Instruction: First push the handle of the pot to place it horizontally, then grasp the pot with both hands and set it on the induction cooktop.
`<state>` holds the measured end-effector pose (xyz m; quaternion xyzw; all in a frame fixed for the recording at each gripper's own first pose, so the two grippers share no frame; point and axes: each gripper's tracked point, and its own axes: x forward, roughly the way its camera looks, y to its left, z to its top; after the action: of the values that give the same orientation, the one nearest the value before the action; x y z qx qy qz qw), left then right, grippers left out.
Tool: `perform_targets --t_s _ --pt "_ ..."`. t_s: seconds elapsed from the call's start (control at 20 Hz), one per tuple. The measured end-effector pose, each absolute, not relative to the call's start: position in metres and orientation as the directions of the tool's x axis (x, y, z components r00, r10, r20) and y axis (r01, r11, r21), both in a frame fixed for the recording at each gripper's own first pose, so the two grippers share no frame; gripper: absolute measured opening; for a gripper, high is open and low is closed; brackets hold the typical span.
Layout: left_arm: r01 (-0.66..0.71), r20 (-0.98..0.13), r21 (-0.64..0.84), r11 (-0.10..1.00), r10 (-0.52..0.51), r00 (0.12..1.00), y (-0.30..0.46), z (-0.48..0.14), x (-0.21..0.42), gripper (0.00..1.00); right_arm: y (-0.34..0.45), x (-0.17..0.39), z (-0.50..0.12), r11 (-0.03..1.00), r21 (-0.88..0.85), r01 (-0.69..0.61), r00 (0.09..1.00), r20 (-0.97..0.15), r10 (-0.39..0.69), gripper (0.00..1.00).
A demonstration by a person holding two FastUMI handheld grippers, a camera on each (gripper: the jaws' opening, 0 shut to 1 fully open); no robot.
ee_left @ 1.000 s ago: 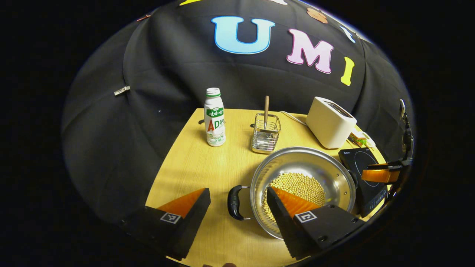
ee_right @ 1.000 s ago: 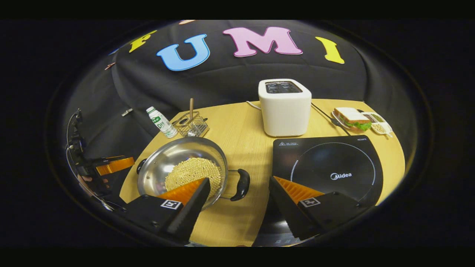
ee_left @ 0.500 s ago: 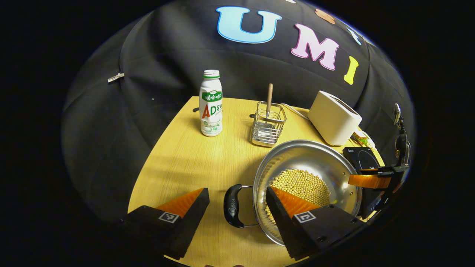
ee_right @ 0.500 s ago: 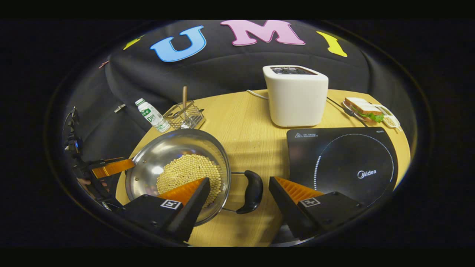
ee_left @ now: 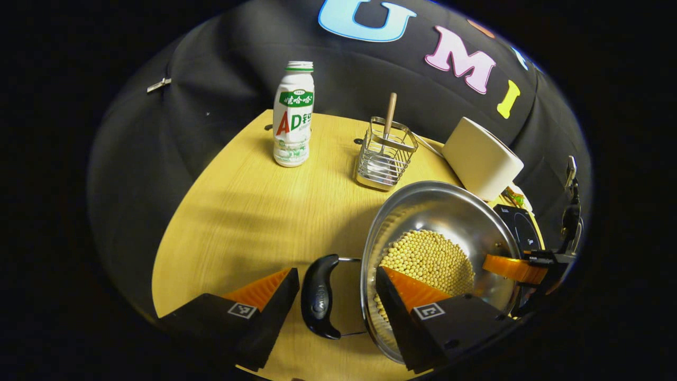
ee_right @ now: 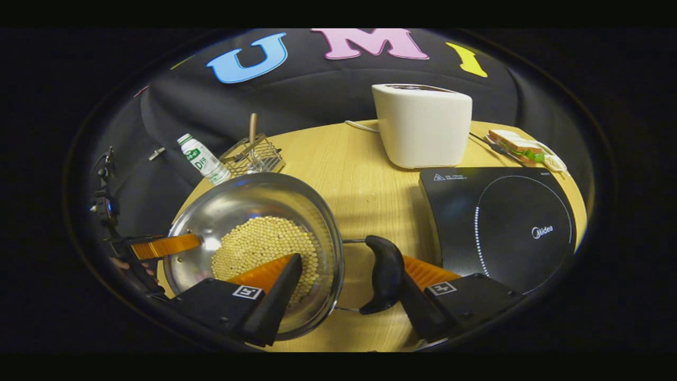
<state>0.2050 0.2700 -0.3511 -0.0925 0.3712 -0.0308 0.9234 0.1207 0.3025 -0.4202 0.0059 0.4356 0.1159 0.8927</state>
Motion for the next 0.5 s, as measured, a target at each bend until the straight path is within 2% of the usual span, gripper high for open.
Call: perform_targets --t_s 0.05,0.2,0.3,0.5 --pt "-0.004 -0.688 -0.197 0.980 -0.135 0.713 0.268 -0.355 0.206 0.90 0.302 0.122 -0.422 0.975 0.111 -0.194 0.591 -0.780 0.206 0.83" --pt "-0.025 -0.693 -0.148 0.989 -0.086 0.716 0.281 -0.361 0.214 0.84 0.301 0.120 -0.430 0.977 0.093 -0.194 0.582 -0.790 0.191 0.71" --pt "-0.039 -0.698 -0.182 0.983 -0.101 0.709 0.282 -0.365 0.211 0.73 0.301 0.120 -0.431 0.976 0.092 -0.195 0.581 -0.792 0.190 0.69" --pt "-0.065 -0.672 -0.257 0.964 -0.130 0.729 0.282 -0.368 0.205 0.65 0.303 0.118 -0.434 0.979 0.116 -0.170 0.551 -0.812 0.192 0.66"
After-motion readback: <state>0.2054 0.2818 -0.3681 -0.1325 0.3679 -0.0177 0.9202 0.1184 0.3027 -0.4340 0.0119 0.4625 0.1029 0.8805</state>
